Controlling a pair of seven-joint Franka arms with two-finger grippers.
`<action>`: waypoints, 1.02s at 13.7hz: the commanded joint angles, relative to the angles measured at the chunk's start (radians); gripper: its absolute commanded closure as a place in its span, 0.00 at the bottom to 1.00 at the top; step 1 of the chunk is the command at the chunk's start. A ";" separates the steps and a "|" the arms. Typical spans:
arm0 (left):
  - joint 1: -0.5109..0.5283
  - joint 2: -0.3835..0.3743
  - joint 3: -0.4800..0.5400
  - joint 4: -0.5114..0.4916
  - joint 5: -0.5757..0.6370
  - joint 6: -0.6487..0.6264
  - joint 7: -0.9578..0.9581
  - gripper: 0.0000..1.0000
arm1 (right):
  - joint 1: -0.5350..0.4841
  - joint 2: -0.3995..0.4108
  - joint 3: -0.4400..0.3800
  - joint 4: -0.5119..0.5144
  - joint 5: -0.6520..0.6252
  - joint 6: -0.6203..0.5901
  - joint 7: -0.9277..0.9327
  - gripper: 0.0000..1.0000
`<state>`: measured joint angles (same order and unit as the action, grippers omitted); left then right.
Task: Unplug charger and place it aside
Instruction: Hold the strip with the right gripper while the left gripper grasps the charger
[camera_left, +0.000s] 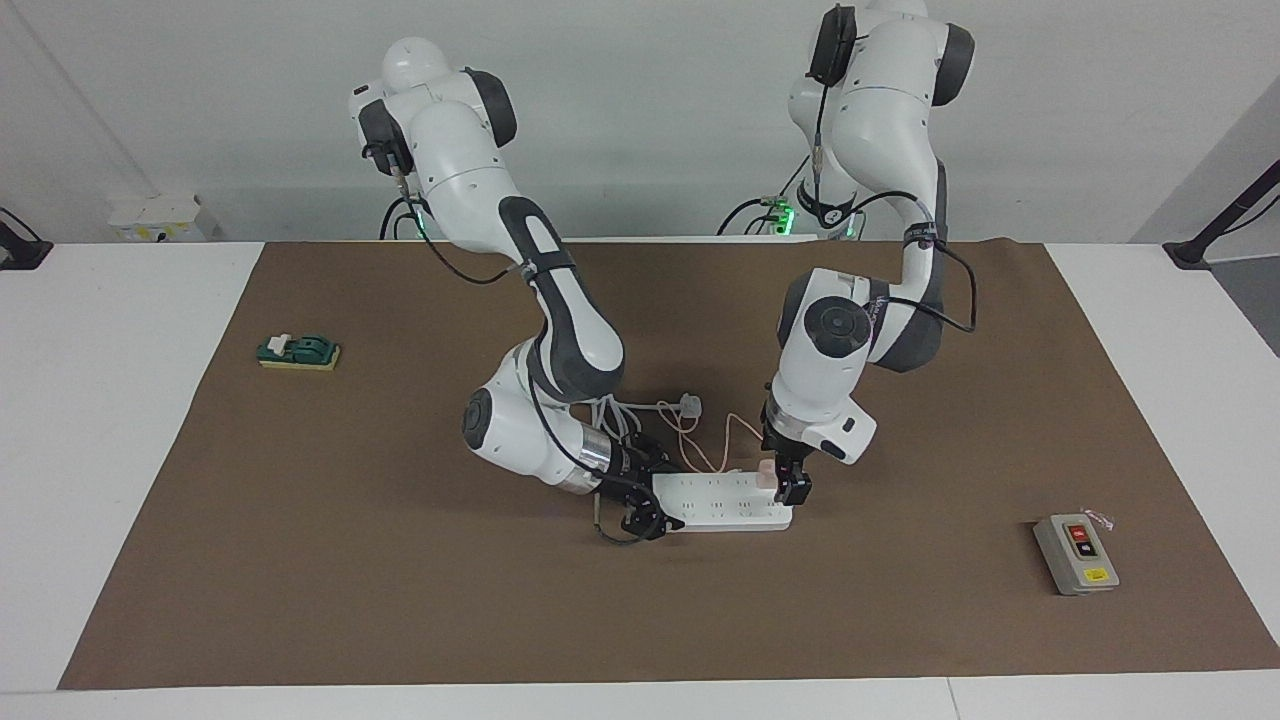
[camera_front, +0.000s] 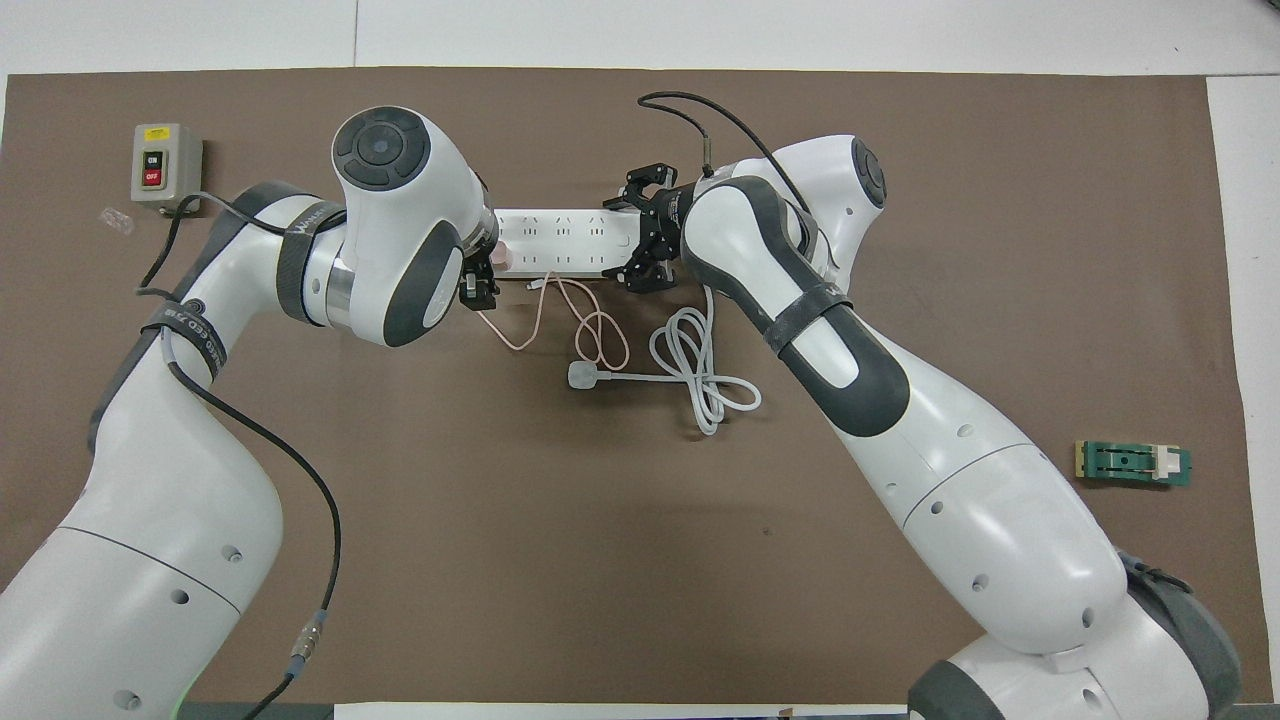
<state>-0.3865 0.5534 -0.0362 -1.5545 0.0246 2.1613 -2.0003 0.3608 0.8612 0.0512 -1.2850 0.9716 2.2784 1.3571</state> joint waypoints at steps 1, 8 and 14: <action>-0.012 -0.012 0.010 -0.024 0.024 0.028 -0.020 0.91 | -0.005 0.018 0.007 -0.010 -0.005 0.030 -0.058 0.33; -0.011 -0.010 0.010 -0.018 0.038 0.031 -0.018 1.00 | -0.006 0.018 0.007 -0.010 -0.002 0.030 -0.058 0.33; 0.005 0.000 0.010 0.076 0.040 -0.108 0.000 1.00 | -0.006 0.018 0.007 -0.008 -0.002 0.030 -0.058 0.33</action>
<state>-0.3869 0.5557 -0.0377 -1.5445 0.0396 2.1516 -1.9999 0.3606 0.8612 0.0514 -1.2854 0.9720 2.2792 1.3553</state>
